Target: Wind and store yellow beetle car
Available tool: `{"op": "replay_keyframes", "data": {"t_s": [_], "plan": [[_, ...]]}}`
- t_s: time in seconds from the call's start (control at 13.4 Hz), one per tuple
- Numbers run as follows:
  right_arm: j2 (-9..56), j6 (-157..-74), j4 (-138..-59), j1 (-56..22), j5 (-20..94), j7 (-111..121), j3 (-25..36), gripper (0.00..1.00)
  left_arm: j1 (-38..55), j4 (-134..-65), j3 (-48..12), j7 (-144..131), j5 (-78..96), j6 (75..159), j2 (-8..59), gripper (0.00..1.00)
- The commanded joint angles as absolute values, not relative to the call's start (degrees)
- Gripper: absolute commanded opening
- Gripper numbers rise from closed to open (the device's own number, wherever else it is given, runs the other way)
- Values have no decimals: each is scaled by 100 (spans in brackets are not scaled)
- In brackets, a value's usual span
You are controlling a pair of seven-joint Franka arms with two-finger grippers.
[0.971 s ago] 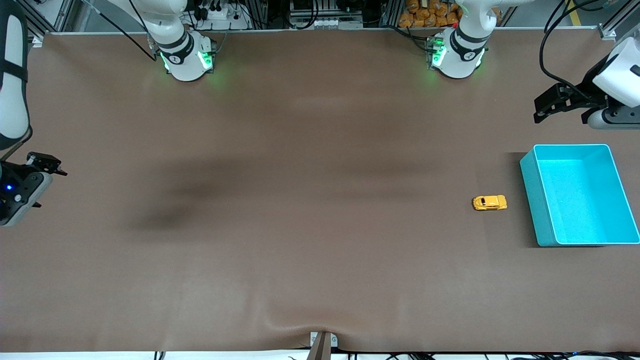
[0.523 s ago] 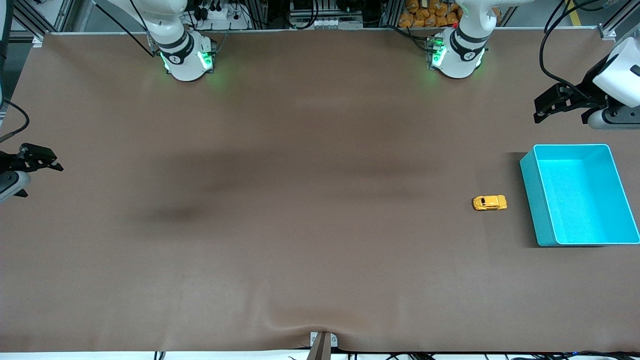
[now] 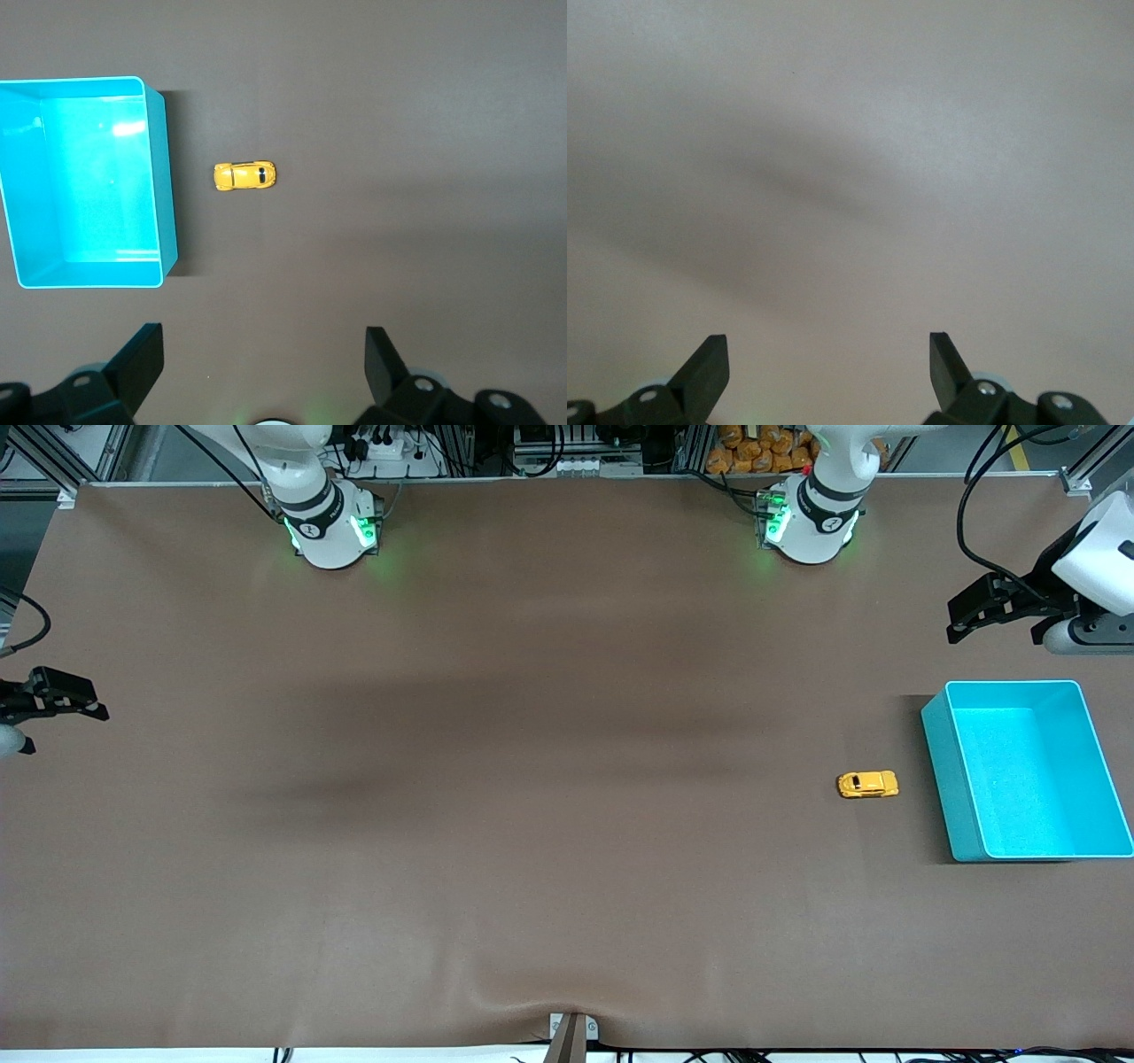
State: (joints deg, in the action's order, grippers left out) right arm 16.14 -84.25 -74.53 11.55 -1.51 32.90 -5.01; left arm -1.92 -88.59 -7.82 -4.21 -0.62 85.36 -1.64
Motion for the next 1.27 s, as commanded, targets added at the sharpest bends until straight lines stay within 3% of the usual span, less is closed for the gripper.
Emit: {"op": "replay_keyframes", "data": {"t_s": [0.0, 0.37, 0.75, 1.19], "plan": [[1521, -8341, -7418, 1107, -88, 3138, -492, 100, -229, -8807, -791, -343, -53, 8499, -158, 100], [1441, -8332, -7295, 880, -97, 1612, -483, 100, -220, -8807, -791, -343, -53, 8508, -115, 100], [1372, -8498, -7277, 485, -149, 1205, -405, 100, -246, -8807, -791, -360, -18, 9087, 605, 100], [651, -8736, -8023, 132, -176, 589, -167, 100, -334, -8824, -791, -527, -9, 9272, 957, 100]]}}
